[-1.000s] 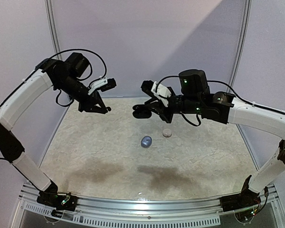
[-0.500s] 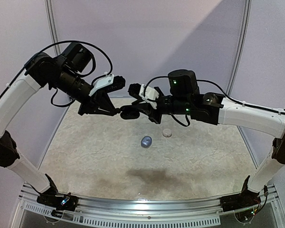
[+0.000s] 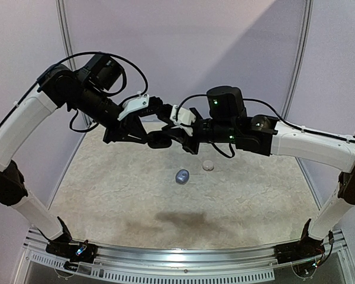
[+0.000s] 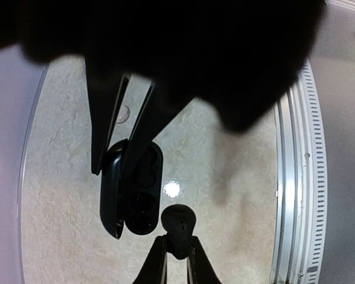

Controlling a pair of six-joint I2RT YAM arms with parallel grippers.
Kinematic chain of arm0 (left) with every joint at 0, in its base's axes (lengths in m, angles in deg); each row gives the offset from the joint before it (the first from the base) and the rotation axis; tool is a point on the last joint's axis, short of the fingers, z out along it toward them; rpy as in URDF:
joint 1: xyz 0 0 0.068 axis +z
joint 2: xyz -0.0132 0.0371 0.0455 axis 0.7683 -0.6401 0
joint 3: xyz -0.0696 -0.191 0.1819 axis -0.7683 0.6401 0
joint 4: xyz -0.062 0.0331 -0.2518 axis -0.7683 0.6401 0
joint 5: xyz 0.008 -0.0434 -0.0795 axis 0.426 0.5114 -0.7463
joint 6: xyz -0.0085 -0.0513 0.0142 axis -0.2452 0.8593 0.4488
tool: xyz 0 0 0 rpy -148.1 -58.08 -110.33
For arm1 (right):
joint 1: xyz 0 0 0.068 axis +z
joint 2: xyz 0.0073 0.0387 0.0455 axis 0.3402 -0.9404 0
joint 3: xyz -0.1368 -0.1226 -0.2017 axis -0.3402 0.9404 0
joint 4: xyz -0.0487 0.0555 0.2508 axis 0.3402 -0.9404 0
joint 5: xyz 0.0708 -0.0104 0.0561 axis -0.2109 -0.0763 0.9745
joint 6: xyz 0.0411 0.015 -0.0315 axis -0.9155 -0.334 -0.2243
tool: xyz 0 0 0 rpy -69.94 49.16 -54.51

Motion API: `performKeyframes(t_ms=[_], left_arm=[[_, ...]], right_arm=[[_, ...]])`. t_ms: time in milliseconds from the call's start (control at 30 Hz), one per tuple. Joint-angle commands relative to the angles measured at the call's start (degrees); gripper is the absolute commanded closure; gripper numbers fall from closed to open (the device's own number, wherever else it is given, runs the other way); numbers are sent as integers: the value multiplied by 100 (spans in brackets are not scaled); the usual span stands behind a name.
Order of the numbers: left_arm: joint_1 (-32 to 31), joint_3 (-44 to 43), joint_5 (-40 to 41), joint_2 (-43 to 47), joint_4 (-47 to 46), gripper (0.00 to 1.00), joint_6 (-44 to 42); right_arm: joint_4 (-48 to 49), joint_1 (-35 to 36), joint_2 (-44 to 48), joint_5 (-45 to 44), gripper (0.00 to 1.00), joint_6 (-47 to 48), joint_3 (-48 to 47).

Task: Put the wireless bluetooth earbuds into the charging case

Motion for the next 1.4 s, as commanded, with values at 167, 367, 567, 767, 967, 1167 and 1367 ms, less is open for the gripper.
performKeyframes(t_ms=[167,367,567,767,967,1167,1367], left_arm=[[16,588,-75,531,366,100,-82],[214,819,-380,658,324,100,-171],[181,564,-316,574,182,100,22],[108,460,-21,445,151,100,115],[108,512,297,424,-59,100,173],[108,389,345,393,-260,100,359],[104,210,35,416,-178,100,358]], right_arm=[[290,55,-4,226,100,-842,-211],[537,-10,176,351,100,-1127,25],[587,41,178,392,100,-1092,78],[657,139,203,331,100,-846,155],[852,184,252,441,100,-809,159],[941,240,229,443,100,-813,193],[938,244,187,326,100,-781,226]])
